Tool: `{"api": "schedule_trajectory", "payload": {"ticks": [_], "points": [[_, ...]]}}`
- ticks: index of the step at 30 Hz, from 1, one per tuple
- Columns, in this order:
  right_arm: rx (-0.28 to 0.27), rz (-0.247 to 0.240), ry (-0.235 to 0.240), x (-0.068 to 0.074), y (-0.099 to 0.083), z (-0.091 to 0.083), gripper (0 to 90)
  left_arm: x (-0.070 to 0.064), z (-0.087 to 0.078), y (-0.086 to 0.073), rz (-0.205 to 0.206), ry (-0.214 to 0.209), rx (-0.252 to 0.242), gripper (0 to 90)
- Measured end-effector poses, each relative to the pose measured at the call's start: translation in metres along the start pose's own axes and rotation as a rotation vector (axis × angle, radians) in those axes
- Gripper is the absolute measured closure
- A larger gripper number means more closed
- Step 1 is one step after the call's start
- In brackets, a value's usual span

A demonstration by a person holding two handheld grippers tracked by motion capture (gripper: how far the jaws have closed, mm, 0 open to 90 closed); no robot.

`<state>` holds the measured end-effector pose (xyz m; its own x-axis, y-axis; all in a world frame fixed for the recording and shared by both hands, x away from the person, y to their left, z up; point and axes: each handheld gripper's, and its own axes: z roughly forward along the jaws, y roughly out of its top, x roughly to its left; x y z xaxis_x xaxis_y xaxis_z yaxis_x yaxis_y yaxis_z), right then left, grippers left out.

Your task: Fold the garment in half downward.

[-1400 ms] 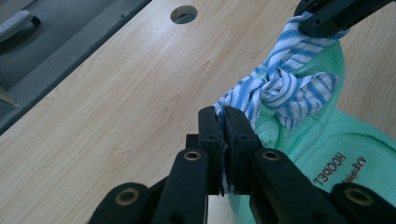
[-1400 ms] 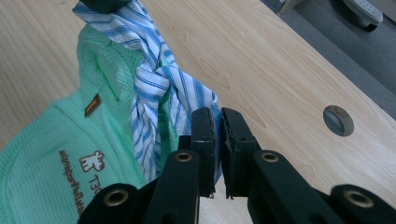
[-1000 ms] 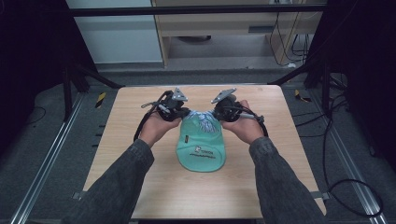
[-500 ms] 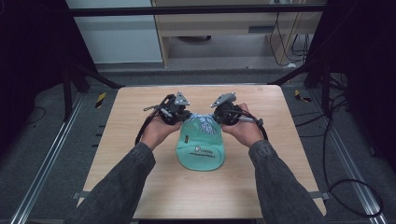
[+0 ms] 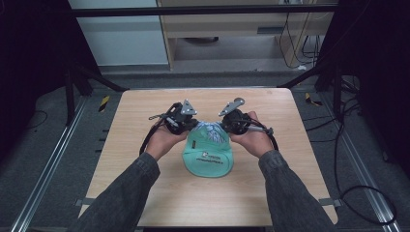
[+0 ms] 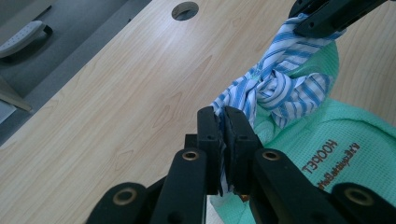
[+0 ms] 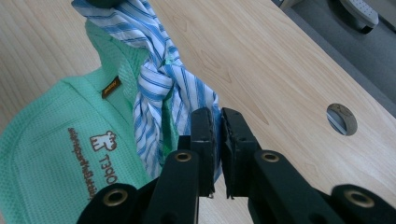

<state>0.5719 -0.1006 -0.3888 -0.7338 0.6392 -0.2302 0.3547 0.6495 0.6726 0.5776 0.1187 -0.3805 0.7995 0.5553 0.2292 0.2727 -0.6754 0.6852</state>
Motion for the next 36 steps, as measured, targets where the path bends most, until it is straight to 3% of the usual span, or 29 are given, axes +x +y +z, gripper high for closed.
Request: {"api": "schedule_trajectory", "payload": {"ticks": [36], "points": [[-0.002,-0.026,0.045,0.032,-0.022,-0.002,83.3,-0.023,-0.007,-0.036,-0.013,-0.036,-0.021,86.0]]}}
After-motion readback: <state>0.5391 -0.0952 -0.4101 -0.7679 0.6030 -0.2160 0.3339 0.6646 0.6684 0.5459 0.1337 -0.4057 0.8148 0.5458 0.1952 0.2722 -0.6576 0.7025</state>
